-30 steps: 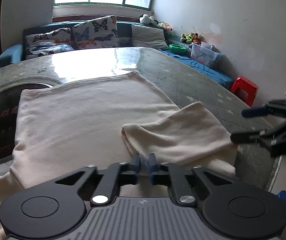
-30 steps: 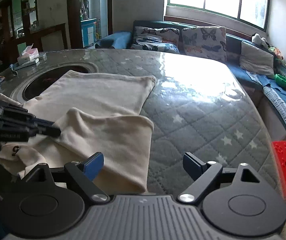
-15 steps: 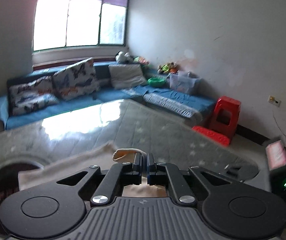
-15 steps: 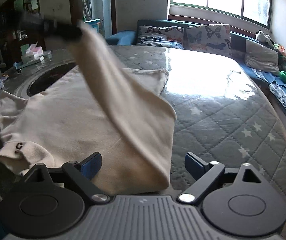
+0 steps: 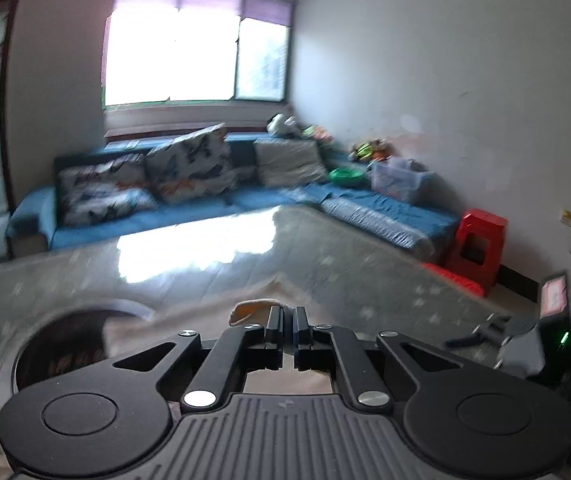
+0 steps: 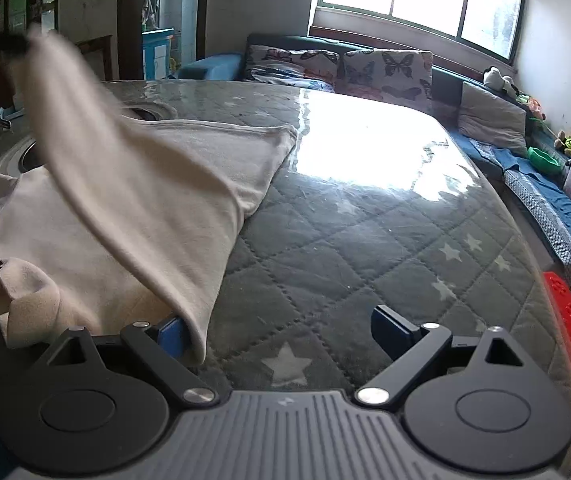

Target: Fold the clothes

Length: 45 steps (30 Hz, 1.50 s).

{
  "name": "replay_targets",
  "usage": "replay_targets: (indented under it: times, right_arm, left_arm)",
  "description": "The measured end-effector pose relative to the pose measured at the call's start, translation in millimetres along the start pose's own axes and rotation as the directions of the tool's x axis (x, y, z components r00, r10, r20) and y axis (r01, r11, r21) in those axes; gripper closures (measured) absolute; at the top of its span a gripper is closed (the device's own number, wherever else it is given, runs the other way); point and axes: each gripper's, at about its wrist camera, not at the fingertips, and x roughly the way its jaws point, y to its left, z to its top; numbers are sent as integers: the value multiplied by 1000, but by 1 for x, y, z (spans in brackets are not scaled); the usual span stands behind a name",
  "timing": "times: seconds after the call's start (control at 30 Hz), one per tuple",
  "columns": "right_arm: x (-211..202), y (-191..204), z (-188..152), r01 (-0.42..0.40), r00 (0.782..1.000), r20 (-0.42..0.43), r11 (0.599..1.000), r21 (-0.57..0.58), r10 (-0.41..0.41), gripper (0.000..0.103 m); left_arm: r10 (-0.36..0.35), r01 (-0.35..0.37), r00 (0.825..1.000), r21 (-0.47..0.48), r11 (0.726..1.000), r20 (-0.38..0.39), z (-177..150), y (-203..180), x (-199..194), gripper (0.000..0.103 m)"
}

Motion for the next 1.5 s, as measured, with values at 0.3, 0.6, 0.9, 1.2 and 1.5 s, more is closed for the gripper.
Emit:
replay_targets:
  times: [0.3, 0.6, 0.9, 1.2, 1.5]
  right_arm:
    - [-12, 2, 0, -20, 999, -33, 997, -75, 18, 9]
    - [-30, 8, 30, -185, 983, -14, 978, -96, 184, 29]
    - [27, 28, 66, -313, 950, -25, 948, -59, 312, 69]
    - [34, 22, 63, -270, 963, -14, 961, -60, 270, 73]
    - [30, 50, 49, -246, 969, -30, 952, -184, 244, 62]
  left_arm:
    - [85, -95, 981, -47, 994, -176, -62, 35, 9, 94]
    - [62, -71, 990, -63, 995, -128, -64, 24, 6, 61]
    - [-32, 16, 985, -93, 996, -169, -71, 13, 43, 61]
    - [10, -30, 988, -126, 992, -157, -74, 25, 36, 48]
    - [57, -83, 985, -156, 984, -164, -86, 27, 30, 43]
